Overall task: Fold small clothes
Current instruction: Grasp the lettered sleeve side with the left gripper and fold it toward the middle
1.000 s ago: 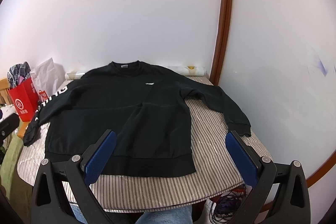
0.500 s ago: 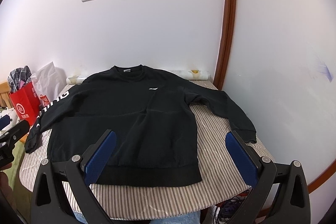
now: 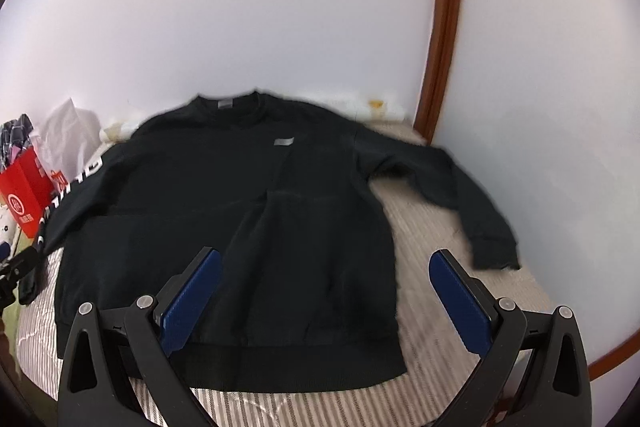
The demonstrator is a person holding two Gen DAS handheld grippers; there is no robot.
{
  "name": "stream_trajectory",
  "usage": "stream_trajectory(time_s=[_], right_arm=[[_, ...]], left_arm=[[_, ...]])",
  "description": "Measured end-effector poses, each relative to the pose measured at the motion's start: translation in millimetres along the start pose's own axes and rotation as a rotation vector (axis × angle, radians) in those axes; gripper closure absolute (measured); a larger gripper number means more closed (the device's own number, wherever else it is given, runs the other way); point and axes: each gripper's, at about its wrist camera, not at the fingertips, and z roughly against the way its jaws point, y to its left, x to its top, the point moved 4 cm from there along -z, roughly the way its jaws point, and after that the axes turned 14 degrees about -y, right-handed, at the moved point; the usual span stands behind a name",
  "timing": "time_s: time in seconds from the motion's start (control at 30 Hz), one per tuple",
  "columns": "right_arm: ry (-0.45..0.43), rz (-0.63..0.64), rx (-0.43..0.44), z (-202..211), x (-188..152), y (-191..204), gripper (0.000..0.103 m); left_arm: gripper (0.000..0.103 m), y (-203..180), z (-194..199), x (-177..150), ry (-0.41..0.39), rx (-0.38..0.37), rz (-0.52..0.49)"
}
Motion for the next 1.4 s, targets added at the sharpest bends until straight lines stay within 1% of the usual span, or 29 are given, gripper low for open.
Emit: stream_trajectory(time_s=[0.07,0.13,0.27,0.33,0.37,0.4,0.47,0.5,0.53,0.57,0.6,0.67,0.73,0.77,0.83,0.93,1.0,1.03,1.1,1.13,1.2,1.3,1.4], right_arm=[[0.042,0.003,0.01,-16.1,-7.1,3.2,0.002],[0.072,0.023,0.005,-32.1,-13.7,8.7,0.002],[0.093,0.051,0.0,-50.0,-21.6,20.7,0.002],[0.107,0.069,0.006,-58.7,-24.6,29.8,0.002],[0.114,0.079,0.008,-61.6,-26.1,34.4,0.002],[0.12,0.091,0.011,-65.3,-27.2,40.4,0.002],[0.132,0.102,0.028,-69.6,-28.4,49.9,0.002],[0.138,0.103,0.04,-71.8,-29.3,54.9,0.002],[0.142,0.105,0.046,-73.1,-29.6,58.5,0.002],[0.145,0.11,0.047,-74.8,-30.1,61.9,0.002],[0.15,0.121,0.044,-77.1,-30.7,65.4,0.002],[0.152,0.132,0.04,-79.5,-31.0,68.8,0.002],[0.151,0.128,0.039,-81.4,-31.1,70.2,0.002],[0.151,0.124,0.042,-82.1,-31.4,70.4,0.002],[0.157,0.12,0.046,-83.5,-32.9,71.0,0.002],[0.153,0.114,0.057,-85.1,-34.3,68.2,0.002],[0.157,0.096,0.057,-89.6,-35.5,62.8,0.002],[0.162,0.089,0.056,-91.8,-35.9,60.4,0.002],[0.164,0.073,0.065,-95.4,-35.8,53.6,0.002],[0.162,0.066,0.069,-96.6,-35.0,50.5,0.002],[0.154,0.046,0.07,-100.0,-31.7,39.3,0.002],[0.144,0.013,0.05,-105.1,-24.1,18.4,0.002],[0.117,-0.018,0.041,-109.5,-14.5,-4.8,0.002]], left_arm=[[0.008,19.3,-15.0,-6.3,0.02,0.051,0.021],[0.012,39.0,-28.6,-10.2,0.035,0.091,0.043],[0.016,84.1,-49.2,-13.5,0.049,0.187,0.091],[0.018,95.1,-54.7,-14.1,0.053,0.229,0.085],[0.025,103.7,-61.1,-16.0,0.059,0.262,0.071],[0.031,106.0,-64.6,-17.5,0.067,0.277,0.063],[0.035,115.9,-78.2,-24.3,0.101,0.308,0.051],[0.041,117.5,-82.7,-26.2,0.111,0.308,0.052],[0.043,119.4,-86.4,-29.1,0.125,0.313,0.047],[0.049,121.6,-89.8,-31.5,0.134,0.332,0.03],[0.062,122.7,-89.6,-32.3,0.129,0.357,0.014],[0.077,127.7,-89.8,-31.9,0.121,0.415,0.001],[0.084,131.1,-87.6,-29.8,0.119,0.413,0.011],[0.089,130.9,-86.2,-28.3,0.117,0.415,0.011],[0.092,129.6,-83.6,-23.8,0.111,0.414,0.014],[0.093,114.9,-75.3,-7.0,0.082,0.364,0.014],[0.093,97.0,-67.6,9.3,0.05,0.311,0.015],[0.093,83.3,-62.7,21.3,0.029,0.269,0.022],[0.093,62.9,-60.7,35.4,0.017,0.204,0.035],[0.093,45.1,-60.8,46.3,0.012,0.146,0.047],[0.093,14.5,-63.3,60.5,0.006,0.069,0.042],[0.093,-32.0,-71.0,76.8,-0.012,-0.016,0.017],[0.093,-70.6,-77.5,85.8,-0.034,-0.103,-0.013]])
